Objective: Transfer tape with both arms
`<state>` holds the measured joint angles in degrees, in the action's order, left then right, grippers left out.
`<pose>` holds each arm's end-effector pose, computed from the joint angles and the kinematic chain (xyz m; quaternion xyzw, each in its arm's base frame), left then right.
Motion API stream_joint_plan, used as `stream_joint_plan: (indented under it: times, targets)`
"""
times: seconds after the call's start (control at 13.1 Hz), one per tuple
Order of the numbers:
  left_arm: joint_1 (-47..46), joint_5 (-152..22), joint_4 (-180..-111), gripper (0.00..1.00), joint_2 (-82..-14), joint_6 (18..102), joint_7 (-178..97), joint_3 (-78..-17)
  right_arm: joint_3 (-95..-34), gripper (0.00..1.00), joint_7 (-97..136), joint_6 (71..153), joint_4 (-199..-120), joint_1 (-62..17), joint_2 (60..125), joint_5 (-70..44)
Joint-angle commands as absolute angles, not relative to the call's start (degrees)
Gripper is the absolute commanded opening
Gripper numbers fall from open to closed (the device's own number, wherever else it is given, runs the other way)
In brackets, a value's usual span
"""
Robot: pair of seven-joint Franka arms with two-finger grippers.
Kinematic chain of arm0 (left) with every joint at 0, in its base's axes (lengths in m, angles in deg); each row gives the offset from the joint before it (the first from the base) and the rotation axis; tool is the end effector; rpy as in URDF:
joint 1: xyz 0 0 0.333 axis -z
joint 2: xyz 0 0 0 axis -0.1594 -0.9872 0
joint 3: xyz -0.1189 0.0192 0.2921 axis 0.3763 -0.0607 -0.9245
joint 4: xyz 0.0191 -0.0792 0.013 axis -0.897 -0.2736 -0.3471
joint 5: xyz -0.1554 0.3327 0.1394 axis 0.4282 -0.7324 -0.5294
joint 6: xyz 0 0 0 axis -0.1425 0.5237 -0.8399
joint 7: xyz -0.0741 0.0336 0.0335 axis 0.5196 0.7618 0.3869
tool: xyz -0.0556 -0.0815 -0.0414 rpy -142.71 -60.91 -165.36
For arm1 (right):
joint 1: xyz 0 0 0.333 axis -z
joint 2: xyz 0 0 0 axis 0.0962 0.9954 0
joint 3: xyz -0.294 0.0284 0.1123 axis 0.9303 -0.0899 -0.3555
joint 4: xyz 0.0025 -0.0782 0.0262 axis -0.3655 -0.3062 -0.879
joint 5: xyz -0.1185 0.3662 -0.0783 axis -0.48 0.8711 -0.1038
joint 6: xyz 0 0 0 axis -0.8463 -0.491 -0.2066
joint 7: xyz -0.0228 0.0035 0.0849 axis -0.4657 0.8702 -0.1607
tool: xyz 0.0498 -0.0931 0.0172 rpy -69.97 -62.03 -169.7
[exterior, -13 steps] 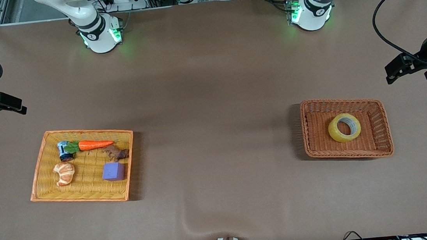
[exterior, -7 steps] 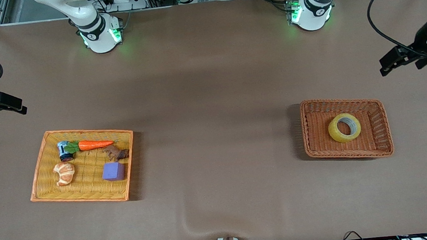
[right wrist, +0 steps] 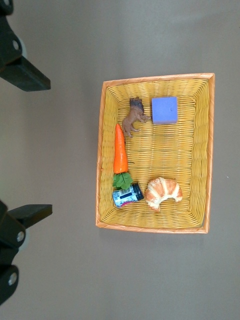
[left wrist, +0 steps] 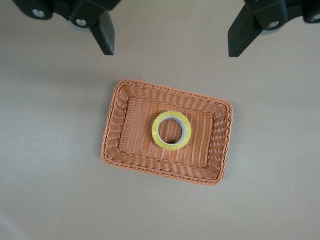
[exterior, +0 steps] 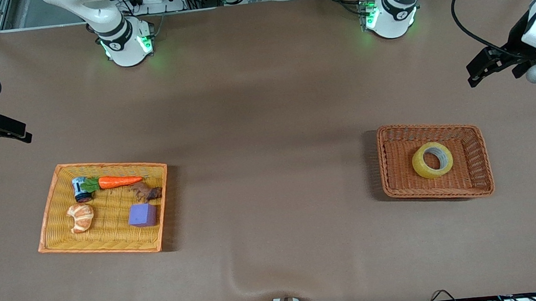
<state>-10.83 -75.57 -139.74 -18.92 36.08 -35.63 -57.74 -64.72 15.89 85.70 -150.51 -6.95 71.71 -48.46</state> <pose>0.5382 -0.0581 0.6318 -0.9985 -0.0446 -0.0292 0.0138 0.5641 -0.0350 0.6008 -0.9993 0.0221 0.0271 0.0136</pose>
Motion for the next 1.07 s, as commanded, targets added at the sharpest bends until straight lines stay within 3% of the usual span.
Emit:
stream_joint_plan:
  times: [0.0,0.99]
  targets:
    - [-10.8,-75.1,-138.5,1.0,-19.0,36.0,-37.8,-58.2,-64.7,1.0,15.9,85.0,-150.4,-7.2,71.1,-48.5]
    - [-12.4,-74.7,-136.6,1.0,-20.1,31.6,-42.3,-58.1,-64.5,1.0,16.3,85.0,-150.4,-6.6,71.3,-48.1]
